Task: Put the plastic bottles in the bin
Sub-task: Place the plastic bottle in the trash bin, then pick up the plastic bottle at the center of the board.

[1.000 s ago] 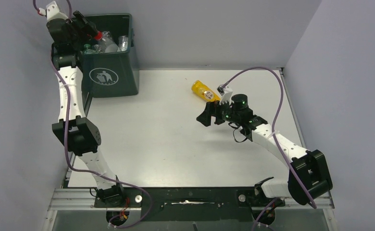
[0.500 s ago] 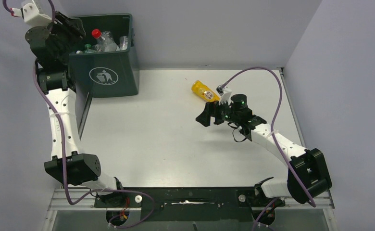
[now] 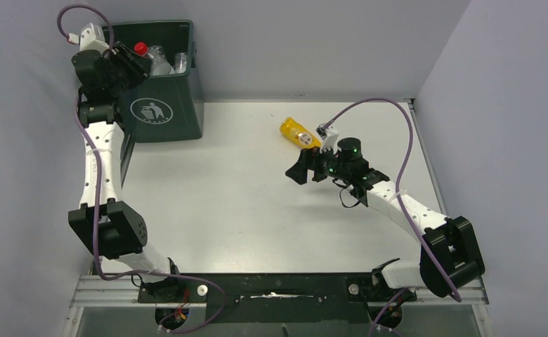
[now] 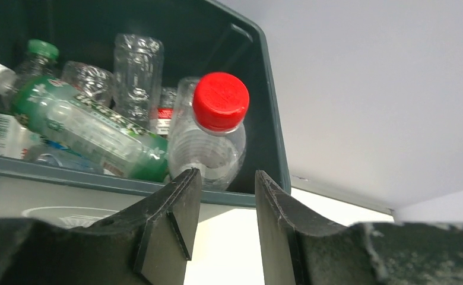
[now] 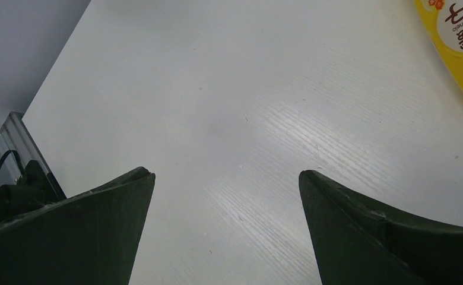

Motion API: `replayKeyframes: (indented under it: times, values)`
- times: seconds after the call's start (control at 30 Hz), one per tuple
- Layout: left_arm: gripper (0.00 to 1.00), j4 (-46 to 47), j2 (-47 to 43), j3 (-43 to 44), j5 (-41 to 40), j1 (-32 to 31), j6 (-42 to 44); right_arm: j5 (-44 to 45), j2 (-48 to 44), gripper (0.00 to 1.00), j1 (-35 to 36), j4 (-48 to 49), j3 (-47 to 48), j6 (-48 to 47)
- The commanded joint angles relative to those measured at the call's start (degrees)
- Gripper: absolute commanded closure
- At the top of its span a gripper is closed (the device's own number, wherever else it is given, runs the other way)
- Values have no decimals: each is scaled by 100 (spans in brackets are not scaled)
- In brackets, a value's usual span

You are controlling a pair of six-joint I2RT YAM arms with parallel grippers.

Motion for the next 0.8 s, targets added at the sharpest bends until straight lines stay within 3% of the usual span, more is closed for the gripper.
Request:
replayKeyframes:
  times: [0.0,0.3,0.57,0.77]
  values:
    - [63,398,123,133,303,-178,-148,-91,-27,2,-2,378,-33,38]
    - [63,443,1146,891,-151,-263,-149,-72,-35,2,-50,328,-35,-11]
    - [63,-612,2636,3448,-246,-175,-35,-71,-66,2,-239,276,-38,-60]
    - [63,-264,1925,2562,-186,-175,-117,36,258,2,-684,211,288,-89]
